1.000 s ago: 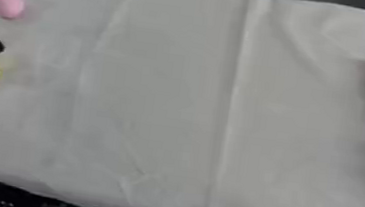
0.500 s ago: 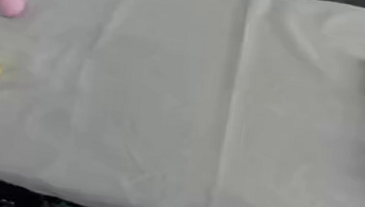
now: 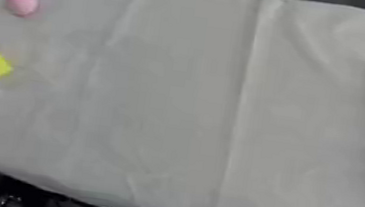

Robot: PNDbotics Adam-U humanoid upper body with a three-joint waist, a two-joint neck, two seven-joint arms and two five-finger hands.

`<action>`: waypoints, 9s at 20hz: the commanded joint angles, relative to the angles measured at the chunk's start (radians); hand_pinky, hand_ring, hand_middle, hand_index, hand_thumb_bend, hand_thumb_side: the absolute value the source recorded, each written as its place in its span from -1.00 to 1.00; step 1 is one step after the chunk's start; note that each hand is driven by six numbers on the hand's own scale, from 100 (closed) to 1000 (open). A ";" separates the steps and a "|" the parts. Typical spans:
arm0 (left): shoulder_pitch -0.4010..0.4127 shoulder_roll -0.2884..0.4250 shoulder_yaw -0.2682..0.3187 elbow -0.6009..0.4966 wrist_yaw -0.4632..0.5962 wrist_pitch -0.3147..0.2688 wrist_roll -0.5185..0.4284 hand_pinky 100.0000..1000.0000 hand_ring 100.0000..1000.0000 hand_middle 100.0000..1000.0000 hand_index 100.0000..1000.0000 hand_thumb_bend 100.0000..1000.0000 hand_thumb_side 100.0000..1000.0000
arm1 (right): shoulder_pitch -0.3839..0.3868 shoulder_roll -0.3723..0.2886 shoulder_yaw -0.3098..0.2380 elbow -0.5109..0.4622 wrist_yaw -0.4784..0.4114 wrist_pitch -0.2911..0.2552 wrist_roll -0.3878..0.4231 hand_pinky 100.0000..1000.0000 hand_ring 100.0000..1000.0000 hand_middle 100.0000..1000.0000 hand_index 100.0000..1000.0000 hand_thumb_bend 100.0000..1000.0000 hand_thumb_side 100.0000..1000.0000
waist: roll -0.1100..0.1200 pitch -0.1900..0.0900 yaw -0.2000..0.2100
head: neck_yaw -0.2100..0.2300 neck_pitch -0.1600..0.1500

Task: Pick up the objects with one hand, pass them to the other hand, and then place them into the box on the other side of the table.

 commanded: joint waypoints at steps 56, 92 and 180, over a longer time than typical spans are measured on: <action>-0.052 -0.089 -0.042 0.157 -0.184 0.037 0.117 0.63 0.58 0.30 0.10 -0.13 -0.74 | -0.019 0.073 0.030 -0.009 0.028 0.051 -0.001 0.20 0.33 0.33 0.51 0.61 -0.72 | -0.008 0.010 -0.026 | 0.015 -0.025; -0.107 -0.090 -0.053 -0.328 0.187 0.149 0.212 0.54 0.29 0.10 -0.12 -1.00 -0.83 | -0.022 0.024 0.020 -0.009 0.035 0.005 0.011 0.20 0.34 0.34 0.52 0.61 -0.72 | -0.016 -0.018 -0.027 | -0.061 -0.028; -0.245 -0.834 -0.235 -0.129 -0.003 -0.220 0.610 0.49 0.10 0.00 -0.20 -1.00 -0.27 | -0.895 -0.029 0.486 -0.009 0.157 0.223 0.870 0.35 0.48 0.46 0.58 0.68 -0.67 | -0.114 -0.059 -0.074 | -0.218 0.020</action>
